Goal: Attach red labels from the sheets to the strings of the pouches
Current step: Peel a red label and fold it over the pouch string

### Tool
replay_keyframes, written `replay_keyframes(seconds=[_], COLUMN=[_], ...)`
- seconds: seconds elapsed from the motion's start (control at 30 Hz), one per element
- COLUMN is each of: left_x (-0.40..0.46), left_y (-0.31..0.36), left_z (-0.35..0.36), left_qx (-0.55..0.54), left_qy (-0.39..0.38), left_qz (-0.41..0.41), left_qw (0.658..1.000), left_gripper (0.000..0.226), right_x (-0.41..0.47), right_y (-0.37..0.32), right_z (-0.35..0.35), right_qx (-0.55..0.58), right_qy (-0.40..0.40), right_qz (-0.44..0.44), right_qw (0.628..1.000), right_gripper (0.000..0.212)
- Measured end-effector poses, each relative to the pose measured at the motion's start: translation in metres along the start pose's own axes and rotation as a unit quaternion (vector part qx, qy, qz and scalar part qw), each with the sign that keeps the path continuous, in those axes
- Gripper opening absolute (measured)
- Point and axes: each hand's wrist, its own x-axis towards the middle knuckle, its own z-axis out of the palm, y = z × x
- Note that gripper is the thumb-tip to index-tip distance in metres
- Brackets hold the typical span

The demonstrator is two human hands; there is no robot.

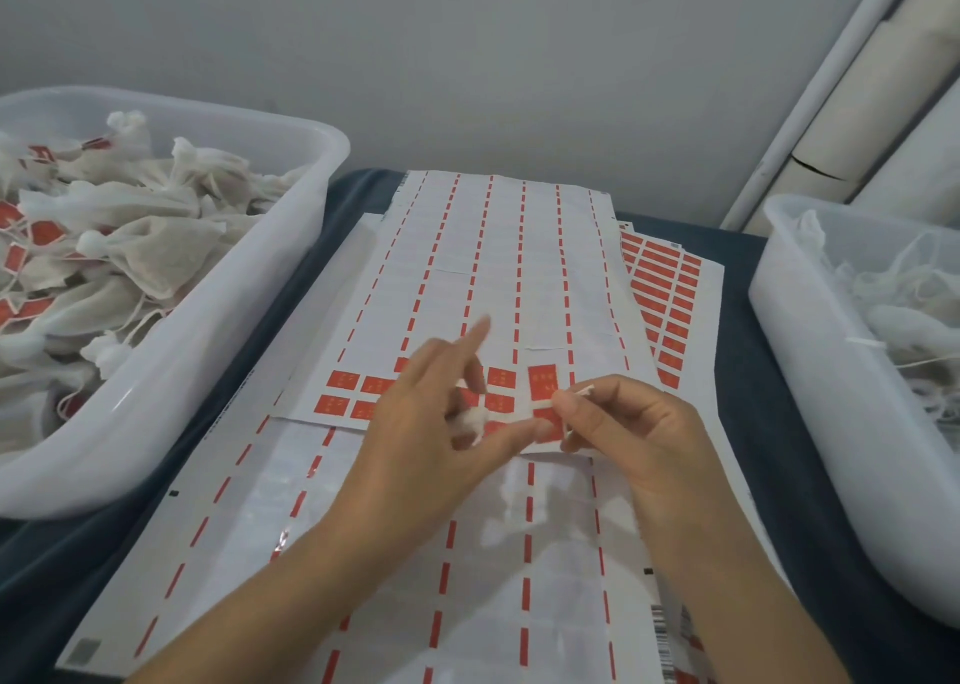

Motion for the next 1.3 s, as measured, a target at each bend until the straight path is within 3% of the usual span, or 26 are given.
replay_keyframes(seconds=[0.13,0.2,0.4,0.53,0.6,0.67,0.73,0.83,0.93,1.3], left_x=[-0.001,-0.003,-0.005,-0.005,-0.005,-0.005,-0.004,-0.002,-0.005,-0.007], left_y=[-0.009,-0.012,-0.013,-0.011,-0.008,0.0,0.005,0.008,0.008,0.013], left_z=[-0.001,0.001,-0.001,0.002,0.002,-0.001,-0.002,-0.004,0.0,0.003], left_qx=[0.134,0.149,0.162,0.166,0.102,-0.052,-0.217,-0.347,-0.382,-0.395], left_qy=[0.074,0.089,0.088,0.078,0.074,0.064,0.036,0.02,0.013,-0.004], left_qz=[0.199,0.241,0.264,0.263,0.216,0.062,-0.105,-0.225,-0.233,-0.235], left_qw=[0.968,0.955,0.947,0.947,0.968,0.995,0.97,0.91,0.894,0.888], left_gripper=[0.04,0.034,0.027,0.029,0.027,0.027,0.024,0.031,0.029,0.025], right_x=[-0.001,-0.002,-0.002,-0.004,-0.005,-0.006,-0.006,-0.008,-0.01,-0.009], right_y=[-0.002,-0.003,0.0,0.0,-0.002,-0.006,-0.007,-0.003,0.001,0.003], right_z=[0.002,0.002,-0.002,0.001,0.002,0.001,0.004,0.013,0.02,0.02], right_qx=[-0.008,-0.036,-0.138,-0.231,-0.19,-0.07,0.015,0.049,0.063,0.1], right_qy=[-0.022,-0.027,-0.016,0.024,0.053,0.077,0.067,0.028,0.014,0.024], right_qz=[0.001,-0.028,-0.109,-0.223,-0.228,-0.177,-0.117,-0.062,-0.04,-0.043], right_qw=[1.0,0.999,0.984,0.947,0.953,0.979,0.991,0.997,0.997,0.994], right_gripper=[0.019,0.015,0.008,0.004,0.011,0.022,0.027,0.028,0.026,0.014])
